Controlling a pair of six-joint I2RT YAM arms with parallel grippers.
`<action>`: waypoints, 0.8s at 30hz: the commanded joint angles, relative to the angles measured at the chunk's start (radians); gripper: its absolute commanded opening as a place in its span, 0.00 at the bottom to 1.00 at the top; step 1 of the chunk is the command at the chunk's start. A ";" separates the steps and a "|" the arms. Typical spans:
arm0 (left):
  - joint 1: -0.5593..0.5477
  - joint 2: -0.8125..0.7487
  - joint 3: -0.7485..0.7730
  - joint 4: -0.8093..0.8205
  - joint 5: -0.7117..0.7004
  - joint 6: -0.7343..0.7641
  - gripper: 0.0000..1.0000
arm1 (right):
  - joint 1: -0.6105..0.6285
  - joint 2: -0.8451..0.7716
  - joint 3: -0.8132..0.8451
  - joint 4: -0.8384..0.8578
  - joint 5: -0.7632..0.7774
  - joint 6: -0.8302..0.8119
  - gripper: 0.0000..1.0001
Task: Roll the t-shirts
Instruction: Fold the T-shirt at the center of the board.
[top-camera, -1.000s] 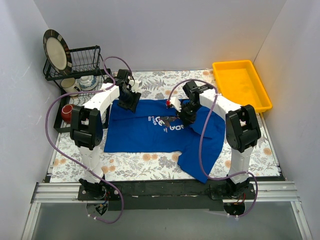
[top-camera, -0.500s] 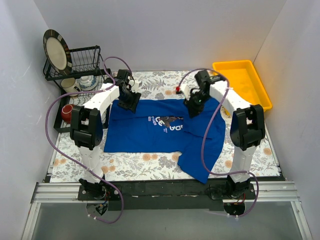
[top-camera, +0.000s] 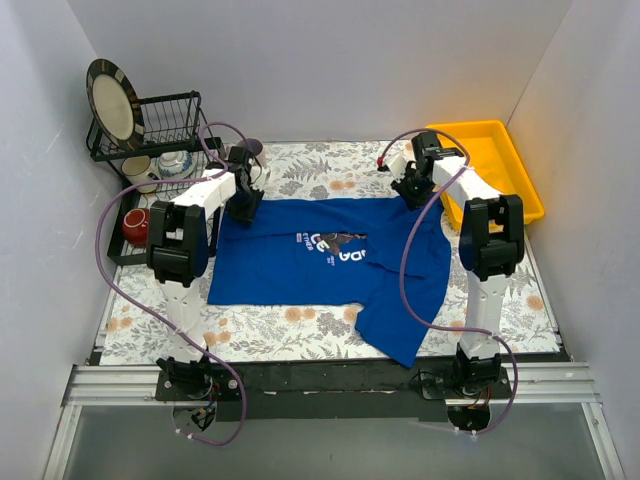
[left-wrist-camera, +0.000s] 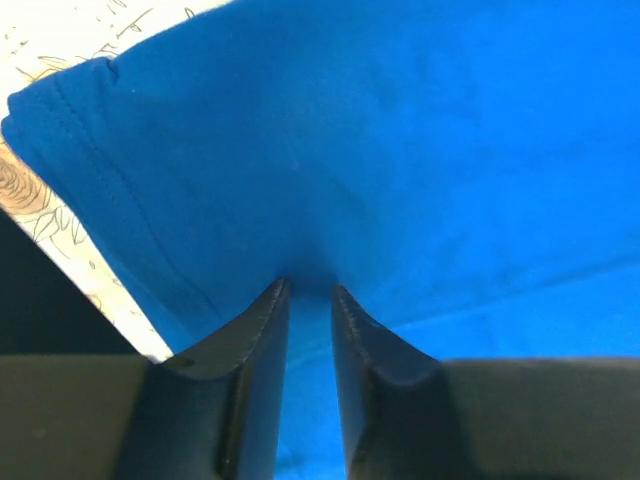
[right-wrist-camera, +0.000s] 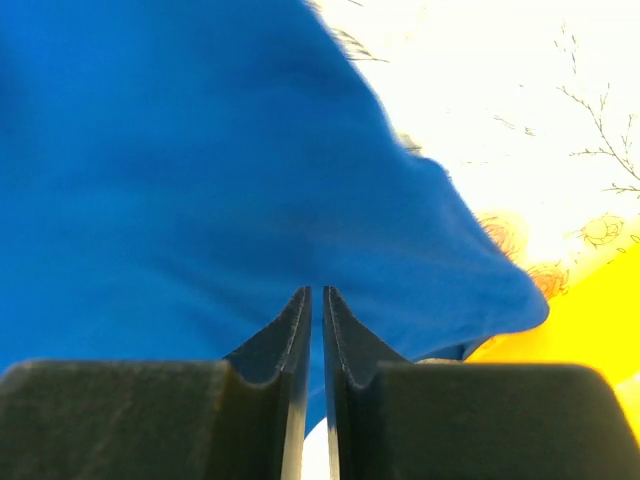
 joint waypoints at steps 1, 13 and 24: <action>0.005 0.010 -0.020 0.052 -0.118 0.021 0.20 | -0.007 0.051 0.017 0.112 0.150 0.004 0.15; 0.036 0.002 -0.118 -0.016 -0.129 0.004 0.14 | -0.033 0.143 0.027 0.100 0.344 -0.007 0.13; 0.036 -0.111 -0.063 -0.101 -0.031 -0.003 0.27 | -0.038 0.106 0.141 -0.028 0.240 0.042 0.12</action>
